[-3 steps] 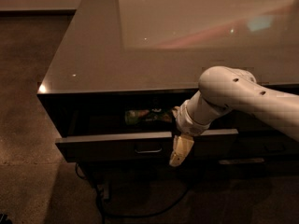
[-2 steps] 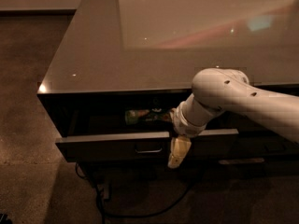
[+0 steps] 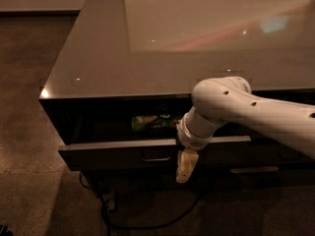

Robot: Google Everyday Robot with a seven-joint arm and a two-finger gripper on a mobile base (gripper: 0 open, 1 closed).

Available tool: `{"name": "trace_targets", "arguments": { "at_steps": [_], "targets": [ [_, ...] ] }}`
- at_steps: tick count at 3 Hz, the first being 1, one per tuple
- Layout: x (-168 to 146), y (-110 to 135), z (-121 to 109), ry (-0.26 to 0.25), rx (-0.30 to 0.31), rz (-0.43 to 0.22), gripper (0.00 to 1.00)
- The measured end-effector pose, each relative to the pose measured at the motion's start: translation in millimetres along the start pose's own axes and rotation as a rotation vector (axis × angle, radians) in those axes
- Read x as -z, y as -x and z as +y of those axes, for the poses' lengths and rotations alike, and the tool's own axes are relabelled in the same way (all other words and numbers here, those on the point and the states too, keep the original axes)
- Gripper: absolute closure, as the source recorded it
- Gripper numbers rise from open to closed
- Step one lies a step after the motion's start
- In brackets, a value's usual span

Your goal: Open top drawer

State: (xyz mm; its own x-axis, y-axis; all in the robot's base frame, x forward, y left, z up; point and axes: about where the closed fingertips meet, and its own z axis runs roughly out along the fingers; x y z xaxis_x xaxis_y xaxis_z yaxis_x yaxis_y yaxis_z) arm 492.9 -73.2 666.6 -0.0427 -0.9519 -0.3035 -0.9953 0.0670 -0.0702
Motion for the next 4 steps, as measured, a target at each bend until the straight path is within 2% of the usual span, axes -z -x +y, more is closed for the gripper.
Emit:
{"name": "trace_targets", "arguments": {
  "at_steps": [1, 2, 4],
  "targets": [
    [-7, -2, 6, 0.018, 0.012, 0.036, 0.00],
    [-13, -4, 12, 0.041, 0.026, 0.069, 0.18],
    [-11, -9, 20, 0.054, 0.039, 0.107, 0.64]
  ]
}}
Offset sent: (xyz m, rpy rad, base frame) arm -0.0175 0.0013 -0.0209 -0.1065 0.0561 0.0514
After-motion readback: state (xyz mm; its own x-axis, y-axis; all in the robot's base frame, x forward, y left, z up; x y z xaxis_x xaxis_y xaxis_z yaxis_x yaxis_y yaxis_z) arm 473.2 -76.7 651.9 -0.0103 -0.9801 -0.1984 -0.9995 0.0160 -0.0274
